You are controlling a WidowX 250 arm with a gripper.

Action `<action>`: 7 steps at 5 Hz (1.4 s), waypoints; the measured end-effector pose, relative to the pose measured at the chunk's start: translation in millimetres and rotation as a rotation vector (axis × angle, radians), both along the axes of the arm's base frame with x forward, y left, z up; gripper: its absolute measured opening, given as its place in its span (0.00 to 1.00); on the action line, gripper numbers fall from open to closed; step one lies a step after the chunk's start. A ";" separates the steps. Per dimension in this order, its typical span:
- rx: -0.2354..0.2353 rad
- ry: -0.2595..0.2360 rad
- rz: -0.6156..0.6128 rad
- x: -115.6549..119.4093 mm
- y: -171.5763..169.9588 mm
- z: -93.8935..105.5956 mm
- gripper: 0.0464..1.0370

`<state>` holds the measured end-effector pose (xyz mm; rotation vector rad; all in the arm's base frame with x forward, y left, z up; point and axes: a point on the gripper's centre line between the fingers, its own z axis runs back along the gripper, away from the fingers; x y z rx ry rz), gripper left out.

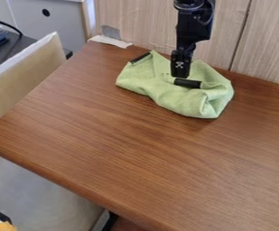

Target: Unfold the cloth from the bottom to the top

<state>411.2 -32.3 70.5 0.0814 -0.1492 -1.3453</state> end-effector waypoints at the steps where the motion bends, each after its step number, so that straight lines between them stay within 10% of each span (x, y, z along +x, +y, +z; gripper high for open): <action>1: 0.003 0.043 0.000 -3.2 0.2 -16.3 0.96; 7: 0.031 0.134 -0.046 20.7 -6.1 -45.3 0.96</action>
